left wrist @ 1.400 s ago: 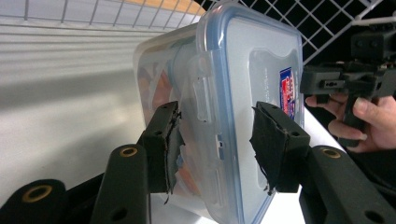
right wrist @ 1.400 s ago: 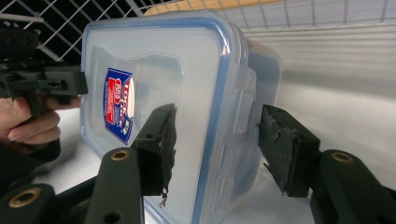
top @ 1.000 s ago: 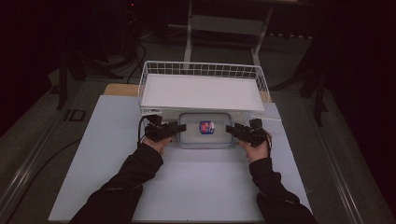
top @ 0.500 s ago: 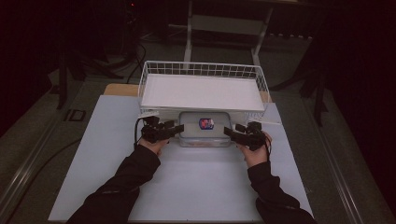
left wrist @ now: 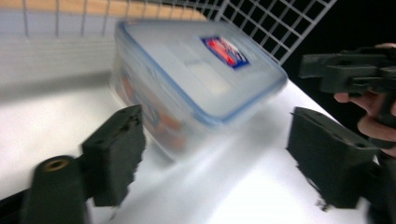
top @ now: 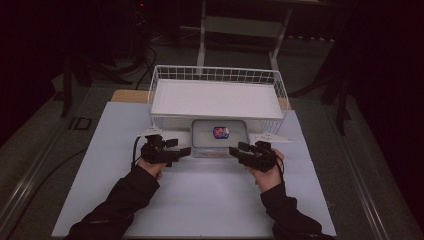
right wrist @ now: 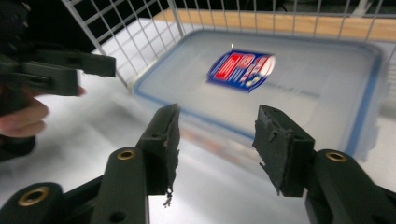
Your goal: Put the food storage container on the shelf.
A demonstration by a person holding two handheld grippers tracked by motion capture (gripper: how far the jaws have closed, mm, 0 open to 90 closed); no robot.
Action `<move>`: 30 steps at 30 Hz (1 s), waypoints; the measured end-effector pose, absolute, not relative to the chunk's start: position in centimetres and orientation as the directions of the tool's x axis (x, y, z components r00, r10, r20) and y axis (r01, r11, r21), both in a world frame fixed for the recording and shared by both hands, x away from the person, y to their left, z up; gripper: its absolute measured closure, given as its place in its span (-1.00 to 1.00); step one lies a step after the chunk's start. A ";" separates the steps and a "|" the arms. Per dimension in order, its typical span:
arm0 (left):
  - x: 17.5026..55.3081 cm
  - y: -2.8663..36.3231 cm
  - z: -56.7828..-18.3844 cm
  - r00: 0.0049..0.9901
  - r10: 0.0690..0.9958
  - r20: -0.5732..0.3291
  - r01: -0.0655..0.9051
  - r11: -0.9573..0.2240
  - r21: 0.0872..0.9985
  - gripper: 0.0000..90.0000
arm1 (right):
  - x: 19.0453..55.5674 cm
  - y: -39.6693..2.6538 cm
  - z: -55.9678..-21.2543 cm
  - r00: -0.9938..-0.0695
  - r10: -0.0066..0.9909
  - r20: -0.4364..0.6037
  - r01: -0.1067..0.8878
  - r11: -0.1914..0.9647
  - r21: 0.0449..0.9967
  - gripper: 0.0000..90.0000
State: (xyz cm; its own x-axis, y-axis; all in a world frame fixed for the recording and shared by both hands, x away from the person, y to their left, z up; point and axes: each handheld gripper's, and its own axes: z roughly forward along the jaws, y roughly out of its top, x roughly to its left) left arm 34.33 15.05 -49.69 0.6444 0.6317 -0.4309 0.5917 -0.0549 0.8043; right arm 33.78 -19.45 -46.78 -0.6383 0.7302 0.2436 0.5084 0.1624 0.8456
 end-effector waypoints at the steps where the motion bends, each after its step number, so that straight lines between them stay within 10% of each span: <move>1: 34.0 15.2 -49.6 0.645 0.632 -0.430 0.588 -0.049 0.808 -0.69 | 33.7 -19.2 -46.9 -0.645 0.724 0.246 0.511 0.169 0.843 0.24; 11: 30.9 15.1 -49.0 0.728 0.584 -0.359 0.551 -0.186 0.814 -1.00 | 33.3 -17.7 -48.2 -0.669 0.694 0.266 0.549 0.221 0.806 0.98; 30: 27.5 14.0 -51.1 0.793 0.518 -0.320 0.528 -0.323 0.785 -1.00 | 35.4 -17.0 -50.1 -0.633 0.729 0.261 0.589 0.236 0.773 1.00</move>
